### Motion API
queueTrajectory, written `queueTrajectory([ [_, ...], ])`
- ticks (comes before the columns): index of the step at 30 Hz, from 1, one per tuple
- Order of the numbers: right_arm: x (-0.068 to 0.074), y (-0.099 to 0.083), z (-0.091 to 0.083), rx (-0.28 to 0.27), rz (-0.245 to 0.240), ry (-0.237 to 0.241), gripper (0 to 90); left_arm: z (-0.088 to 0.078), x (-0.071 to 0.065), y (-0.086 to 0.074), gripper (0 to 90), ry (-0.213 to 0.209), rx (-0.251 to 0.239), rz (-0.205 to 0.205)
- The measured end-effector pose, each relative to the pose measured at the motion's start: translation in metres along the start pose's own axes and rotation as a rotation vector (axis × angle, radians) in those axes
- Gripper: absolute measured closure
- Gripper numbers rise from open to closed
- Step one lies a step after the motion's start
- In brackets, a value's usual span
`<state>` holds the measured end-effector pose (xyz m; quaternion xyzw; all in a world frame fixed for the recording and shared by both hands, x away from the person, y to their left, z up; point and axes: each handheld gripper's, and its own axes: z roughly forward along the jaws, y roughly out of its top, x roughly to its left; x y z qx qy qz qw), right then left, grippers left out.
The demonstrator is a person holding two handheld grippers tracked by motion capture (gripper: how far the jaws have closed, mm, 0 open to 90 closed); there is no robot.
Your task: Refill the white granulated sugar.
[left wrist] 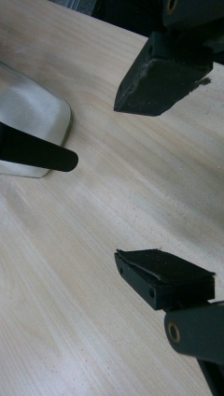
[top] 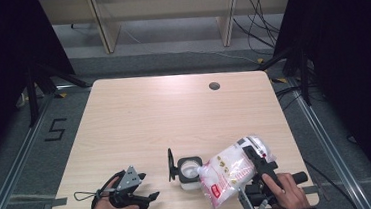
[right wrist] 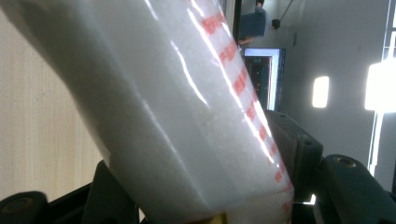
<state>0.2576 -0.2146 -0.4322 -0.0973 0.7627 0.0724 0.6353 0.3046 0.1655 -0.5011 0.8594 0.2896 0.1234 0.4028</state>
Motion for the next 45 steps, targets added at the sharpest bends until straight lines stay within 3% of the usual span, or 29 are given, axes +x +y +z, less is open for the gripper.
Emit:
queueTrajectory([
  [1,0.003,0.0,-0.001,0.022,0.047,0.009,44.9,0.0,0.0,0.0,22.5,-0.007,-0.001,-0.003],
  [3,0.001,-0.001,0.0,0.01,0.015,-0.005,44.9,0.0,0.0,0.0,22.5,-0.01,-0.009,0.0],
  [5,0.0,-0.002,-0.001,0.01,0.018,0.004,44.9,0.0,0.0,0.0,22.5,-0.003,-0.004,0.006],
  [6,-0.002,-0.002,0.0,0.002,-0.012,-0.001,44.9,0.0,-0.001,0.0,22.5,-0.006,-0.006,-0.007],
  [7,-0.001,-0.003,-0.001,0.006,0.016,-0.002,44.9,0.0,0.0,0.0,22.5,-0.007,-0.004,-0.007],
  [8,-0.003,-0.003,-0.001,0.003,-0.023,-0.008,44.9,0.0,0.0,0.0,22.5,-0.009,-0.005,-0.003],
  [10,-0.001,-0.003,-0.002,0.004,-0.01,-0.008,44.9,-0.001,0.001,0.001,22.5,-0.009,-0.003,0.025],
  [11,0.001,-0.004,-0.002,0.007,0.027,-0.004,44.9,0.0,0.0,0.0,22.5,-0.008,-0.002,-0.001],
  [14,0.003,-0.004,-0.001,0.016,0.038,0.007,45.0,0.0,0.0,0.0,22.6,-0.005,-0.003,0.002],
  [17,-0.002,-0.003,-0.001,0.004,-0.028,-0.01,44.9,0.0,0.0,0.0,22.5,-0.004,-0.002,-0.006],
  [18,0.0,-0.003,-0.002,0.011,-0.004,-0.013,45.0,0.0,0.001,0.0,22.5,0.002,0.005,0.002],
  [19,-0.001,-0.002,-0.002,0.01,-0.012,-0.01,45.0,0.0,0.0,0.0,22.5,-0.008,-0.004,-0.005],
  [20,0.002,-0.003,-0.002,0.013,0.024,-0.001,45.0,0.0,0.0,0.0,22.6,-0.002,-0.003,0.0],
  [23,-0.002,-0.002,-0.001,-0.001,-0.031,-0.006,45.0,0.0,0.0,0.0,22.5,-0.004,-0.003,-0.007],
  [24,0.002,-0.003,-0.001,0.006,0.015,0.0,45.1,0.0,0.0,0.0,22.5,-0.009,-0.002,-0.004],
  [25,0.003,-0.004,-0.001,0.012,0.028,0.005,45.2,0.0,0.0,0.0,22.5,-0.011,-0.007,-0.004],
  [26,0.002,-0.004,-0.001,0.008,0.008,0.011,45.2,0.0,0.001,0.0,22.6,-0.009,-0.003,0.01],
  [27,0.004,-0.004,-0.001,0.011,0.034,0.007,45.2,0.0,0.0,0.0,22.6,0.0,0.0,0.0],
  [29,0.0,-0.004,0.0,0.005,-0.016,0.003,45.5,0.0,0.0,0.0,22.5,-0.007,-0.003,-0.005],
  [32,0.002,-0.004,0.0,0.009,-0.015,0.014,46.1,-0.001,0.002,0.001,22.6,-0.005,-0.003,0.029],
  [33,0.004,-0.005,0.0,0.007,0.007,0.012,46.3,0.0,-0.001,0.0,22.6,-0.007,-0.004,-0.008],
  [35,0.006,-0.006,0.001,0.008,-0.008,0.019,47.3,0.0,0.0,0.0,22.5,-0.009,-0.003,-0.003],
  [36,0.008,-0.006,0.0,0.018,0.009,0.025,47.7,-0.001,0.0,0.0,22.6,-0.008,-0.003,0.006],
  [38,0.005,-0.005,0.001,0.01,-0.043,0.026,48.0,-0.001,0.002,0.001,22.6,-0.001,-0.001,0.031],
  [39,0.008,-0.006,0.001,0.004,-0.014,0.021,48.1,0.0,0.0,0.0,22.5,-0.004,-0.004,-0.008],
  [41,0.005,-0.004,0.001,-0.002,-0.095,0.007,48.7,-0.001,0.0,0.0,22.5,-0.009,-0.004,0.003],
  [42,0.011,-0.005,-0.001,0.027,-0.029,0.02,48.9,-0.001,0.0,0.0,22.5,-0.009,-0.005,0.004],
  [44,0.008,-0.004,0.002,0.002,-0.098,0.01,49.4,0.0,0.0,0.0,22.6,-0.002,-0.003,0.005],
  [45,0.008,-0.004,0.002,0.018,-0.099,0.017,49.7,0.0,0.0,0.0,22.5,-0.001,-0.002,0.003],
])
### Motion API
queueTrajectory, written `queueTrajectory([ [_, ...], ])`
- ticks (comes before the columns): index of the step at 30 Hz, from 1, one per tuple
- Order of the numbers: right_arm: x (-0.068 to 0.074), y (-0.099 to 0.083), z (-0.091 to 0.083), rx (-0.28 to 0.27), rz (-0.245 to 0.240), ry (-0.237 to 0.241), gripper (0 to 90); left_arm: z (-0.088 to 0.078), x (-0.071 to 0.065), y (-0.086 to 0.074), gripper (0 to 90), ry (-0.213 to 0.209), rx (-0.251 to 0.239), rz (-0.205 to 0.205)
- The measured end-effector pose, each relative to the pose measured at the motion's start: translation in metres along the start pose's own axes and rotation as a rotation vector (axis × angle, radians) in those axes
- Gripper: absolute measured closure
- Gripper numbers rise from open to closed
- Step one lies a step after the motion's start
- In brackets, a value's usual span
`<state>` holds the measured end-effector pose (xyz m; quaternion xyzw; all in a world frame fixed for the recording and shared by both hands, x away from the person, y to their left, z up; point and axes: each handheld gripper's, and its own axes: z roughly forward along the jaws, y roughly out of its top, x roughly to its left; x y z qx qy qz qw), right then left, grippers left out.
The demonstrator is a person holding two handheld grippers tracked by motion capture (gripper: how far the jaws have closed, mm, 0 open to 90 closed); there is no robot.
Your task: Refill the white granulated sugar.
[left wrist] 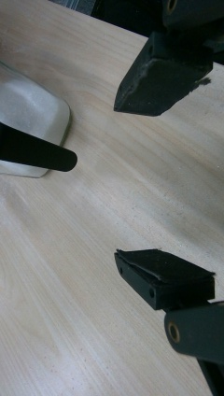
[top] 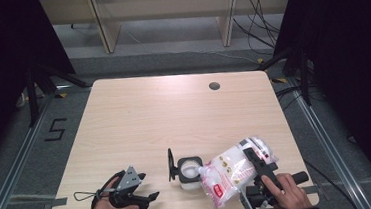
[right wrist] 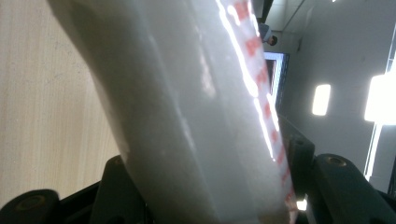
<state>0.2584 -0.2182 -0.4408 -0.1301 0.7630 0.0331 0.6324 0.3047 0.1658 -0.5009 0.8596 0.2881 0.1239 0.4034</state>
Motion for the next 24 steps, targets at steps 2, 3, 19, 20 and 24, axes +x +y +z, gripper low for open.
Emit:
queueTrajectory([
  [2,0.002,-0.001,0.002,-0.019,-0.022,-0.01,50.3,0.0,0.0,0.0,22.6,-0.007,-0.004,0.001],
  [3,0.002,-0.001,0.002,-0.03,-0.037,-0.024,50.5,0.0,0.0,0.0,22.6,-0.007,-0.004,0.0],
  [19,0.014,-0.001,0.005,0.0,-0.049,-0.004,52.7,0.0,0.0,0.0,22.6,-0.007,-0.004,0.0],
  [20,0.013,-0.001,0.004,0.009,-0.054,0.003,52.8,0.0,0.0,0.0,22.6,-0.004,-0.002,0.0],
  [24,0.011,-0.003,0.005,-0.011,-0.019,0.037,53.9,-0.001,0.0,0.001,22.7,-0.007,-0.003,0.017],
])
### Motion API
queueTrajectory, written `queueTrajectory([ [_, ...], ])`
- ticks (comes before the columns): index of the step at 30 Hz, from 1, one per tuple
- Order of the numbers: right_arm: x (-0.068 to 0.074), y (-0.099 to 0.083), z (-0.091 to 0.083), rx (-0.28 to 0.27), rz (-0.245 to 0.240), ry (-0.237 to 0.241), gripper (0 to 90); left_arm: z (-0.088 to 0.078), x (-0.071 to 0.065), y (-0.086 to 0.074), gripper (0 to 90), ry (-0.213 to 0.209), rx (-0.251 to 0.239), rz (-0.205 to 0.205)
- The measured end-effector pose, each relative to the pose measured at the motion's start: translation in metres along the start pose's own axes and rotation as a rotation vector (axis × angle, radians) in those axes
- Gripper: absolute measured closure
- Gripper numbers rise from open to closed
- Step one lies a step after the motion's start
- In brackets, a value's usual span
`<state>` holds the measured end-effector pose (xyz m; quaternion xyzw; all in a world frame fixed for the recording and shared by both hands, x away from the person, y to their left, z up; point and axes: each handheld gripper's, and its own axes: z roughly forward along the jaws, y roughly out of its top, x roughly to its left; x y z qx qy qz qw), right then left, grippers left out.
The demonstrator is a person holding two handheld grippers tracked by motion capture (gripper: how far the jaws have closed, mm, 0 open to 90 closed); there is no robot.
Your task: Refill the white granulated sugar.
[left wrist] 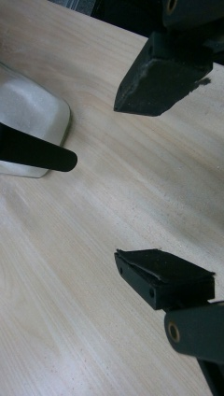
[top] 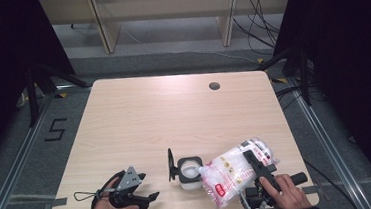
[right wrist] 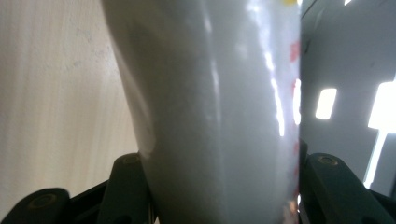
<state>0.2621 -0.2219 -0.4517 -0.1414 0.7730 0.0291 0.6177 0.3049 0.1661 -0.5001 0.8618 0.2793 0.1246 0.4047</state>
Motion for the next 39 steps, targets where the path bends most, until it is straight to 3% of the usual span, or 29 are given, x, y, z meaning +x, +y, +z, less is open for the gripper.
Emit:
queueTrajectory([
  [1,0.003,-0.002,-0.001,0.003,0.089,0.015,54.2,0.0,0.001,0.0,22.7,0.0,0.001,0.01],
  [3,0.0,-0.004,0.0,-0.02,0.072,0.011,54.5,0.0,0.001,0.0,22.8,0.0,0.001,0.007],
  [6,0.003,-0.008,0.0,-0.032,0.183,0.04,54.7,0.0,0.0,0.0,22.8,-0.001,0.001,0.001],
  [7,0.0,-0.01,0.002,-0.057,0.159,0.035,54.7,0.0,0.001,0.0,22.8,-0.001,0.002,0.008],
  [8,0.0,-0.011,0.001,-0.057,0.182,0.043,54.7,0.0,0.001,0.0,22.8,0.0,0.003,0.009],
  [9,0.004,-0.012,0.001,-0.054,0.259,0.061,54.8,0.0,0.001,0.0,22.8,-0.001,0.002,0.01],
  [10,0.001,-0.013,0.002,-0.081,0.239,0.057,54.8,0.0,0.001,0.0,22.8,0.002,0.003,0.012],
  [11,0.004,-0.014,0.001,-0.077,0.298,0.07,54.9,0.0,0.001,0.0,22.8,0.002,0.003,0.011],
  [13,-0.001,-0.016,0.002,-0.117,0.28,0.08,54.9,0.0,0.001,0.0,22.8,0.004,0.002,0.008],
  [14,0.003,-0.017,0.002,-0.116,0.365,0.094,55.0,0.0,0.001,0.0,22.8,0.004,0.002,0.009],
  [15,-0.001,-0.018,0.003,-0.145,0.343,0.096,55.1,0.0,0.001,0.0,22.8,0.003,0.001,0.008],
  [16,0.003,-0.019,0.003,-0.159,0.425,0.114,55.1,0.0,0.0,0.0,22.8,0.004,0.001,0.008],
  [17,0.0,-0.021,0.004,-0.174,0.411,0.111,55.2,0.0,-0.001,0.0,22.8,0.002,0.001,-0.016],
  [19,0.002,-0.022,0.003,-0.176,0.482,0.14,55.3,0.0,-0.001,0.0,22.8,0.002,0.001,-0.014],
  [21,0.0,-0.023,0.005,-0.197,0.483,0.152,55.4,0.0,-0.001,0.0,22.9,0.006,0.002,-0.016],
  [23,0.001,-0.024,0.006,-0.21,0.537,0.169,55.5,0.001,-0.001,0.0,22.9,0.004,0.001,-0.016],
  [24,0.0,-0.024,0.005,-0.22,0.536,0.182,55.6,0.001,-0.001,0.0,22.9,0.007,0.002,-0.02],
  [25,-0.001,-0.026,0.007,-0.235,0.506,0.162,55.6,0.001,-0.001,0.0,22.8,0.005,0.001,-0.014],
  [26,0.002,-0.025,0.007,-0.227,0.569,0.188,55.7,0.001,-0.001,0.0,22.9,0.006,0.001,-0.014],
  [29,0.002,-0.028,0.009,-0.252,0.594,0.214,55.9,0.001,0.0,0.0,22.8,0.007,0.003,-0.019],
  [30,0.005,-0.029,0.009,-0.248,0.64,0.222,56.0,0.001,-0.001,0.0,22.8,0.004,0.002,-0.022],
  [31,0.004,-0.03,0.011,-0.265,0.619,0.225,56.0,0.001,-0.001,0.0,22.8,0.004,-0.002,-0.026],
  [33,0.008,-0.031,0.012,-0.266,0.696,0.255,56.2,0.002,-0.001,0.0,22.8,-0.002,-0.015,-0.034],
  [34,0.007,-0.032,0.015,-0.282,0.687,0.255,56.3,0.001,0.0,0.0,22.8,-0.003,-0.004,-0.022],
  [39,0.01,-0.039,0.022,-0.31,0.791,0.283,57.0,0.001,-0.001,0.0,22.8,-0.002,-0.005,-0.025],
])
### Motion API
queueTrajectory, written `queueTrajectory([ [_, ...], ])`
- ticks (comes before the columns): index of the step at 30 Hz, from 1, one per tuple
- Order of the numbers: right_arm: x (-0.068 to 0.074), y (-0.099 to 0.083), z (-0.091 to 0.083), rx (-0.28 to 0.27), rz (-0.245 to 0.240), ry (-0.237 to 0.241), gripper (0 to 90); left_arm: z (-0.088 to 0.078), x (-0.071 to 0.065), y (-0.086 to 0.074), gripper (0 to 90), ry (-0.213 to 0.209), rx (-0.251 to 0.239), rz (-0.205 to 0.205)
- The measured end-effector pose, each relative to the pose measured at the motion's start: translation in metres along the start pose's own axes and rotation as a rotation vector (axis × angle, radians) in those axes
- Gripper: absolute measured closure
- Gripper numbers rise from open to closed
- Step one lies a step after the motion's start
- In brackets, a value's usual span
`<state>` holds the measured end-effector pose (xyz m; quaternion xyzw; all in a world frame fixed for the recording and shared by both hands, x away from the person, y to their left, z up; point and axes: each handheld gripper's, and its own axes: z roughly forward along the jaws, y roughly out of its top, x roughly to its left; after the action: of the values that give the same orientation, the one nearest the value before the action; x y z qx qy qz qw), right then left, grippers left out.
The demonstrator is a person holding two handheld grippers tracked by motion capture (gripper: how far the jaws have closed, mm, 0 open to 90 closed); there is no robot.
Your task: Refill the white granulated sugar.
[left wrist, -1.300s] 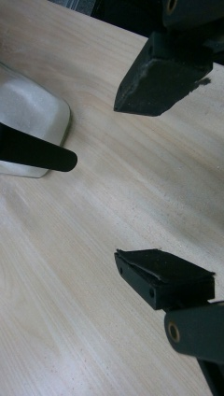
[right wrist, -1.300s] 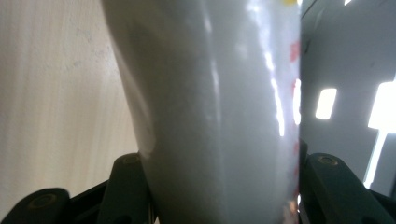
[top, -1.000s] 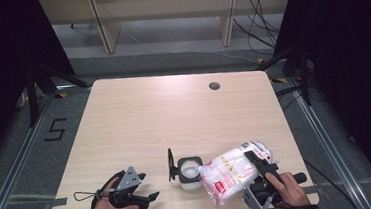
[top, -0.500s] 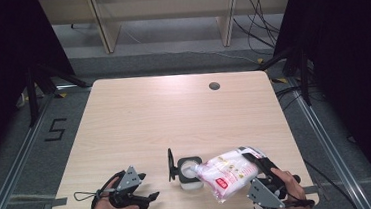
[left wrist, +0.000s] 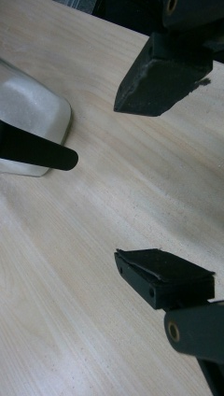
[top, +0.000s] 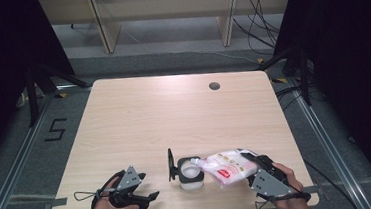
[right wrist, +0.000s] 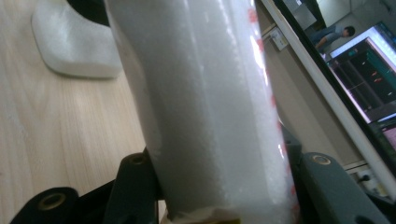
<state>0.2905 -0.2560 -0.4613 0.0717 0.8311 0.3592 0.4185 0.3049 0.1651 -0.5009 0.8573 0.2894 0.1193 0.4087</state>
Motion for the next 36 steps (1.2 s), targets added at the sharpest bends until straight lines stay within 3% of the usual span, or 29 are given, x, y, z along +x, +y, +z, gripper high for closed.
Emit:
queueTrajectory([
  [1,-0.002,-0.002,0.001,-0.008,0.005,0.003,57.2,-0.001,0.001,0.0,22.8,-0.001,0.008,0.014],
  [2,-0.004,-0.003,0.001,-0.016,0.017,0.003,57.3,0.0,0.0,0.0,22.8,0.0,0.0,-0.002],
  [5,-0.007,-0.007,0.003,-0.039,0.106,0.013,58.4,0.0,0.0,0.0,22.8,0.004,0.006,0.002],
  [9,-0.01,-0.011,0.007,-0.062,0.157,0.034,60.2,0.0,0.001,0.0,22.8,0.008,0.003,-0.004],
  [14,-0.011,-0.02,0.017,-0.061,0.187,0.069,62.1,0.0,0.002,0.001,22.8,0.004,0.004,0.027],
  [15,-0.012,-0.023,0.02,-0.073,0.213,0.074,62.3,-0.001,0.003,0.001,22.8,0.011,0.017,0.04],
  [16,-0.013,-0.026,0.021,-0.091,0.242,0.079,62.6,0.0,0.002,0.001,22.8,0.006,0.013,0.033],
  [17,-0.014,-0.027,0.023,-0.113,0.251,0.076,62.7,0.0,0.001,0.0,22.8,0.013,0.01,0.001],
  [20,-0.02,-0.03,0.027,-0.174,0.332,0.096,62.9,0.001,0.001,0.0,22.8,0.008,0.006,-0.009],
  [24,-0.026,-0.036,0.035,-0.25,0.463,0.095,63.1,0.0,0.001,0.0,22.9,0.005,0.016,0.001],
  [25,-0.028,-0.038,0.037,-0.262,0.479,0.106,63.1,0.0,0.001,0.0,22.9,0.005,0.014,-0.001],
  [26,-0.031,-0.04,0.04,-0.279,0.459,0.087,63.2,0.0,0.001,0.0,22.9,0.004,0.014,0.0],
  [27,-0.03,-0.041,0.042,-0.273,0.498,0.1,63.2,0.0,0.001,0.0,22.9,0.012,0.012,-0.002],
  [29,-0.031,-0.044,0.048,-0.274,0.52,0.094,63.3,0.001,0.001,-0.001,22.9,0.013,0.012,-0.004],
  [30,-0.034,-0.048,0.049,-0.259,0.501,0.096,63.3,0.0,0.001,0.0,23.0,0.006,0.013,-0.001],
  [33,-0.036,-0.053,0.051,-0.273,0.576,0.105,63.4,0.0,0.002,-0.001,23.0,0.007,0.008,-0.001],
  [36,-0.036,-0.057,0.05,-0.274,0.575,0.103,63.4,0.0,0.002,-0.001,23.0,0.006,0.001,0.006],
])
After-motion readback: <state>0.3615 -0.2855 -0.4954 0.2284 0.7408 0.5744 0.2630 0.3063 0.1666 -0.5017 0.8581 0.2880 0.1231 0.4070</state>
